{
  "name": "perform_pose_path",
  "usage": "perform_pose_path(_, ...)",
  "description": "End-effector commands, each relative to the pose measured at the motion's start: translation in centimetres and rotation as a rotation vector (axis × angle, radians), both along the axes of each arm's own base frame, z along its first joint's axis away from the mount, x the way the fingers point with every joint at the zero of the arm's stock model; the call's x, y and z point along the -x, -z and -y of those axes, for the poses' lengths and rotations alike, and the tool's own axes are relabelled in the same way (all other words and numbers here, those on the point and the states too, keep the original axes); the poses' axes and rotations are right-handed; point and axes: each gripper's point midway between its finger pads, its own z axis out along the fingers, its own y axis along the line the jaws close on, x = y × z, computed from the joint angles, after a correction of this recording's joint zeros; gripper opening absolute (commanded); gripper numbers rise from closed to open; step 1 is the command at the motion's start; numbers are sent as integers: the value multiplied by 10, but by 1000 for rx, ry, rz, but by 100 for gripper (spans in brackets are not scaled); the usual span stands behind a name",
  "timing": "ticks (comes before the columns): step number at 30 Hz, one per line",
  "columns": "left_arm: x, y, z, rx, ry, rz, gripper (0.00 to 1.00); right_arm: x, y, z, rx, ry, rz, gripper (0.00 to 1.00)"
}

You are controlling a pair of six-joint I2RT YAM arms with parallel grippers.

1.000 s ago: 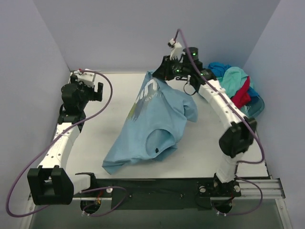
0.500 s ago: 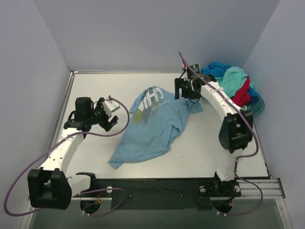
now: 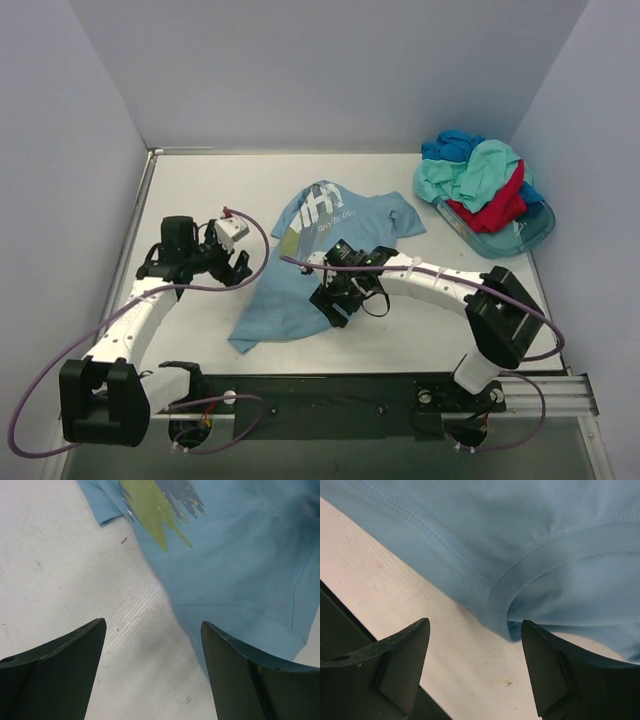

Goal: Fold and stack the t-shirts
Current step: Flatten out the tshirt

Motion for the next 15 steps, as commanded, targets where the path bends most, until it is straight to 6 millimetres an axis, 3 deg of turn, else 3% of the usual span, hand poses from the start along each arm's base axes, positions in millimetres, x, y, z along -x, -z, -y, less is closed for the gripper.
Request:
perform_pose_path(1,-27,-39,0,131,-176,80,87,-29,6,-8,-2,-144,80,68)
perform_pose_path(7,-34,-52,-9,157,-249,71,87,-14,30,3,127,-110,-16,54)
perform_pose_path(8,-34,-55,-11,161,-255,75,87,-10,32,7,133,-103,-27,47)
perform_pose_path(9,-33,-56,-12,164,-259,72,87,-9,31,10,136,-96,-22,30)
perform_pose_path(10,-33,-60,-13,167,-261,83,87,-8,30,11,141,-84,-25,23)
perform_pose_path(11,-33,-62,-16,168,-269,85,87,-10,22,11,137,-78,-14,13)
perform_pose_path(12,-32,-66,-19,177,-281,90,87,-10,17,10,134,-79,-15,9)
perform_pose_path(13,-34,-72,-22,188,-292,104,87,-14,1,4,107,-79,1,0)
perform_pose_path(14,-35,-75,-24,207,-315,100,87,-13,-12,3,98,-75,1,0)
perform_pose_path(15,-38,-83,-25,214,-326,124,87,-22,-37,-14,36,-83,30,0)
